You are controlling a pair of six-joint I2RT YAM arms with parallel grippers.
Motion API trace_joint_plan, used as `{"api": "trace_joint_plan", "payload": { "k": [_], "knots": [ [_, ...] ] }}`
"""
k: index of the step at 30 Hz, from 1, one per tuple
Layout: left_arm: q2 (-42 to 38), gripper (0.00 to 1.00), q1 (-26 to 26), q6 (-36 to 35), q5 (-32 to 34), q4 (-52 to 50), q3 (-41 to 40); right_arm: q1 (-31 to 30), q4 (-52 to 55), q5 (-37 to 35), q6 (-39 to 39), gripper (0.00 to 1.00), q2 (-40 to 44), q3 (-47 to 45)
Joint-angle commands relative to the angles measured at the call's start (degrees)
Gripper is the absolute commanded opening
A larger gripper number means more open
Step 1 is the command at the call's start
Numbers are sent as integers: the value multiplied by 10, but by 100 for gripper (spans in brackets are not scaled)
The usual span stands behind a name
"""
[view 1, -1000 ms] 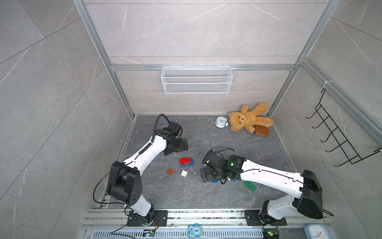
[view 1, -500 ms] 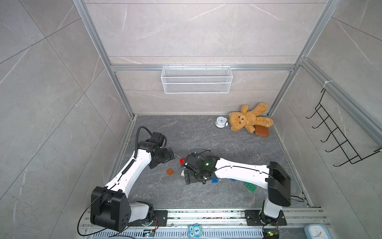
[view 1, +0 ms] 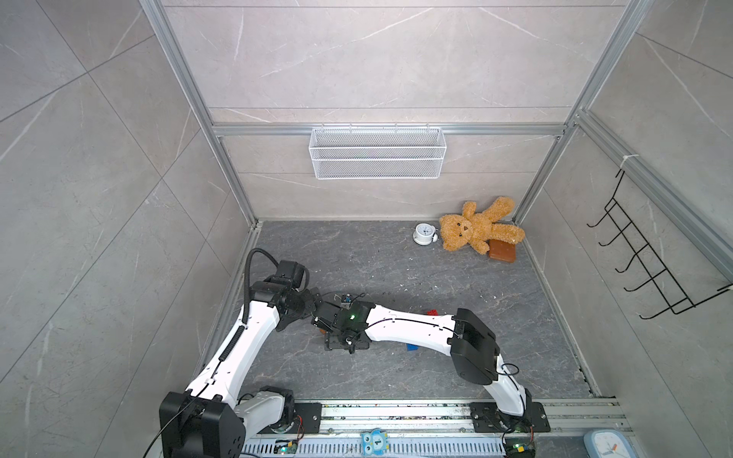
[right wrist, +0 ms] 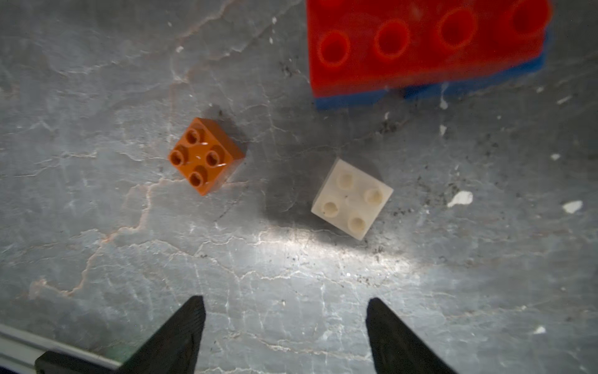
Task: Assemble the letter h with lego
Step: Pick up the lego brick from the center of the board.
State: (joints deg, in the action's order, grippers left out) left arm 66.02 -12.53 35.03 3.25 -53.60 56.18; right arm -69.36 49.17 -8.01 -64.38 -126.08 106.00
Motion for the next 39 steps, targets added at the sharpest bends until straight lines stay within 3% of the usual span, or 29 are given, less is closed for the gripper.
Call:
{"api": "trace_joint_plan", "payload": {
  "k": [1, 19, 39],
  "knots": [
    [-22, 100, 2, -15, 18, -3, -7, 5, 15, -13, -43, 77, -18, 12],
    [-30, 100, 1, -23, 29, 33, -57, 40, 60, -43, -58, 67, -75, 71],
    [-20, 100, -7, -24, 32, 44, -65, 39, 66, -59, -67, 57, -80, 48]
  ]
}}
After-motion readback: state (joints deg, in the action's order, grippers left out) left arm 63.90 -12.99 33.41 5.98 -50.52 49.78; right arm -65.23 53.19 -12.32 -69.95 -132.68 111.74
